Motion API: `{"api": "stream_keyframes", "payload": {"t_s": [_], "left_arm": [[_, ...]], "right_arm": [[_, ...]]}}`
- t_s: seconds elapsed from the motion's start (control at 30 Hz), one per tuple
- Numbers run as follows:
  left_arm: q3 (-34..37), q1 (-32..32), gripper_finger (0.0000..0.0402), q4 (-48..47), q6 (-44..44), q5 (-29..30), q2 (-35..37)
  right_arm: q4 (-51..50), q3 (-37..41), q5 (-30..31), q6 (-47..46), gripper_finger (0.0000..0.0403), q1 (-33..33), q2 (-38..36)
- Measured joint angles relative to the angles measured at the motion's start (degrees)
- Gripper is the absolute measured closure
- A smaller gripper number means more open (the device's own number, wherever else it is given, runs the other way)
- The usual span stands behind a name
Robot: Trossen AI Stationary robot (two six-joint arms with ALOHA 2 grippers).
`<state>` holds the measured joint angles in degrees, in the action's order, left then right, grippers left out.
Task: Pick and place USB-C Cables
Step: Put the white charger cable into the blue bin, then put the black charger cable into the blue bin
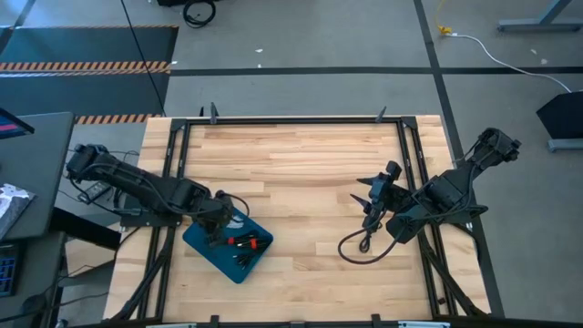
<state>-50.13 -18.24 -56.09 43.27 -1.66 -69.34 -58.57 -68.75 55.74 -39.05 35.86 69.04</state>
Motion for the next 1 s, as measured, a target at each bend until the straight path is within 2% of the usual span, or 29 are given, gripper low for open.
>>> {"api": "stream_keyframes", "payload": {"t_s": [0.17,0.43,0.63,0.8,0.9,1.0], "left_arm": [[0.00,0.00,0.0304,-0.01,0.74,-0.71,0.00],[0.00,0.00,0.0233,0.44,1.54,0.09,-0.02],[-0.61,0.43,0.0203,6.21,0.87,0.48,-0.04],[-3.35,0.46,0.0199,11.87,-6.50,2.82,-0.04],[-5.94,0.57,0.0203,17.90,-13.67,8.37,-0.04],[-7.13,1.55,0.0208,29.31,-23.11,13.52,-0.04]], "right_arm": [[0.00,0.00,-0.33,-0.20,0.0190,0.00,0.00],[-0.01,0.00,-0.33,0.04,0.0190,0.00,0.00],[-0.05,0.15,-1.12,1.12,0.0190,0.00,0.00],[0.28,2.23,-2.42,1.70,0.0190,0.00,0.02],[1.92,4.19,-2.47,1.60,0.0190,-0.12,0.02],[3.71,5.69,-3.77,1.66,0.0190,-0.78,0.04]]}}
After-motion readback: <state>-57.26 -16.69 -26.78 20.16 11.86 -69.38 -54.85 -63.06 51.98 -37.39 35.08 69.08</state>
